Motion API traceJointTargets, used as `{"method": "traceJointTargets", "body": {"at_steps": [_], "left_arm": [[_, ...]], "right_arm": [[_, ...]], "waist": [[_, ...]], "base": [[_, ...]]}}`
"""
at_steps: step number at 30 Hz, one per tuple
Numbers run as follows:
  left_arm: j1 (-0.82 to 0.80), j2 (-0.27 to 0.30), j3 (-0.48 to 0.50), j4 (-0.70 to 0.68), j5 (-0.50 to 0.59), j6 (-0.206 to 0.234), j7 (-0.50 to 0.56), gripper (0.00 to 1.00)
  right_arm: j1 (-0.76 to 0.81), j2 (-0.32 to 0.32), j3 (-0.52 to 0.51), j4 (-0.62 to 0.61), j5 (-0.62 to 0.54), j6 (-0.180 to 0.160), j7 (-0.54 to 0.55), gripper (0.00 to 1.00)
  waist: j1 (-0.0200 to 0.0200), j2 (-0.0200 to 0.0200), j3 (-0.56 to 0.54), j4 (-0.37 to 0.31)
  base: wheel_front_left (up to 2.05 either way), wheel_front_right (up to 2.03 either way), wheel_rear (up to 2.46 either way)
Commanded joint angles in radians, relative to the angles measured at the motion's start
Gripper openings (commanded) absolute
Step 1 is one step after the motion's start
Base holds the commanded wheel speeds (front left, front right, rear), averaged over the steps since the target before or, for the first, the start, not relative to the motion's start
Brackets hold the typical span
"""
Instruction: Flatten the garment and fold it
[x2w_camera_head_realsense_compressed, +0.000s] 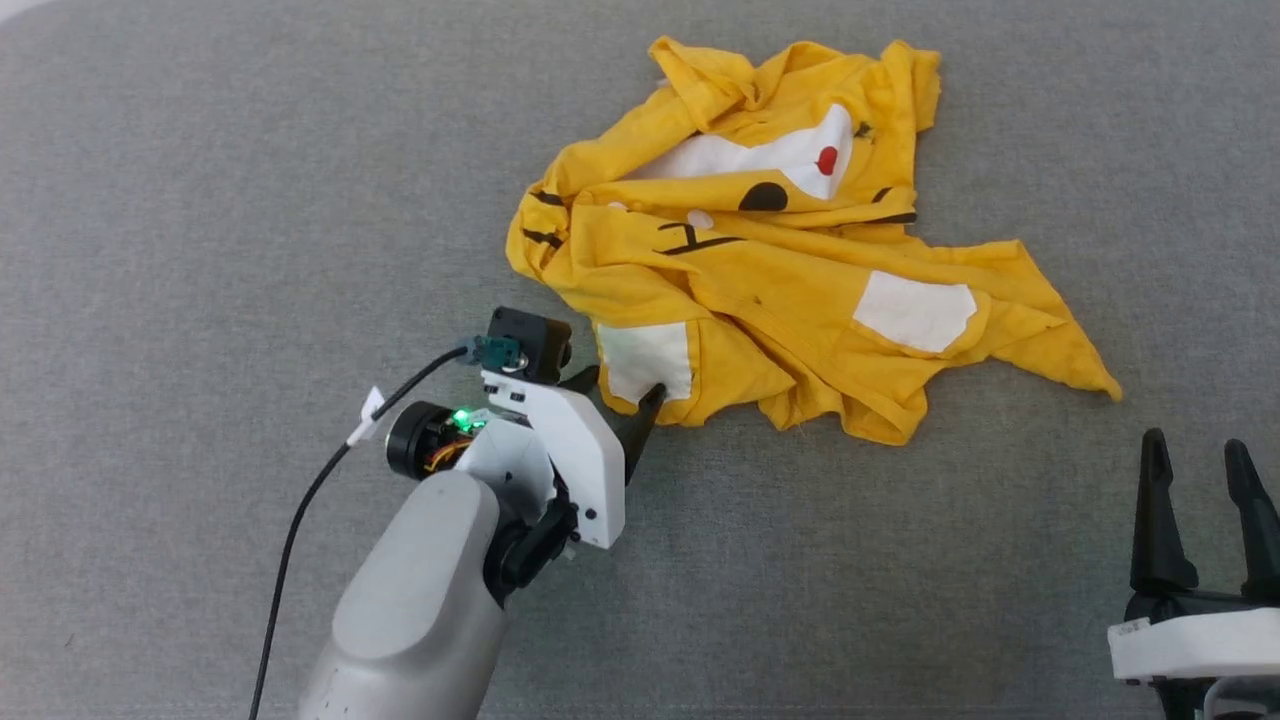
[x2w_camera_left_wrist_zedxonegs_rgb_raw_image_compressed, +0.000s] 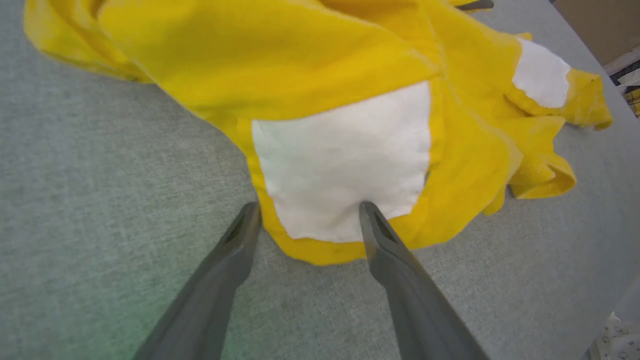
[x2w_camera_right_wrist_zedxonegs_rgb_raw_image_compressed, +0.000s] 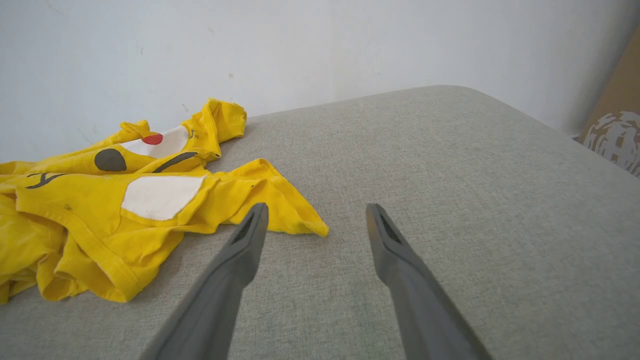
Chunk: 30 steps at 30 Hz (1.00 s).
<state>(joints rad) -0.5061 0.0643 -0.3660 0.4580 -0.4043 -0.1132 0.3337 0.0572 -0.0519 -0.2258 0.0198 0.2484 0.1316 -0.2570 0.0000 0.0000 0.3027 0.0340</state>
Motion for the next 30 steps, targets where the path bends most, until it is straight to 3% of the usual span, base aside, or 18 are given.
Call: {"method": "traceJointTargets", "body": {"at_steps": [1, 3, 4, 5, 6, 14, 19, 25, 30], "left_arm": [[-0.015, -0.004, -0.007, 0.025, 0.004, 0.007, -0.009, 1.0], [-0.023, -0.006, -0.013, 0.057, 0.001, 0.01, -0.03, 1.0], [-0.026, -0.007, -0.018, 0.073, 0.002, 0.01, -0.042, 0.85], [-0.029, -0.008, -0.019, 0.087, -0.002, 0.011, -0.058, 0.1], [-0.03, -0.009, -0.021, 0.101, -0.009, 0.01, -0.072, 0.0], [-0.04, 0.003, -0.012, 0.148, -0.068, 0.0, -0.162, 0.0], [-0.042, 0.11, 0.034, 0.092, -0.054, 0.024, -0.181, 0.0], [-0.022, 0.257, 0.059, -0.101, 0.013, 0.083, -0.139, 0.0], [0.0, 0.302, 0.007, -0.281, 0.092, 0.114, -0.072, 0.0]], "right_arm": [[-0.02, 0.002, 0.001, 0.002, -0.001, -0.001, -0.005, 1.0], [-0.024, 0.002, 0.002, 0.002, 0.0, -0.001, -0.005, 1.0], [-0.025, 0.002, 0.003, 0.002, 0.001, -0.001, -0.005, 1.0], [-0.026, 0.002, 0.003, 0.003, 0.002, -0.001, -0.005, 1.0], [-0.027, 0.002, 0.002, 0.003, 0.002, -0.001, -0.005, 1.0], [-0.023, 0.002, -0.013, 0.01, -0.002, -0.001, -0.005, 1.0], [-0.011, 0.002, -0.013, 0.018, 0.0, -0.001, -0.005, 1.0], [0.011, 0.002, -0.017, 0.027, 0.004, -0.001, -0.005, 1.0], [0.021, 0.002, -0.013, 0.026, 0.002, -0.001, -0.005, 1.0]], "waist": [[0.0, 0.0, 0.007, -0.007], [0.0, 0.0, 0.012, -0.013], [0.0, 0.0, 0.014, -0.016], [0.0, 0.0, 0.015, -0.018], [0.0, 0.0, 0.016, -0.02], [0.0, 0.0, -0.017, -0.007], [0.0, 0.0, -0.06, 0.017], [0.0, 0.0, -0.097, 0.046], [0.0, 0.0, -0.105, 0.063]], "base": [[0.0, 0.0, 0.0], [0.0, 0.0, 0.0], [0.0, 0.0, 0.0], [0.0, 0.0, 0.0], [0.0, 0.0, 0.0], [0.0, 0.0, 0.0], [0.0, 0.0, 0.0], [0.0, 0.0, 0.0], [0.0, 0.0, 0.0]]}}
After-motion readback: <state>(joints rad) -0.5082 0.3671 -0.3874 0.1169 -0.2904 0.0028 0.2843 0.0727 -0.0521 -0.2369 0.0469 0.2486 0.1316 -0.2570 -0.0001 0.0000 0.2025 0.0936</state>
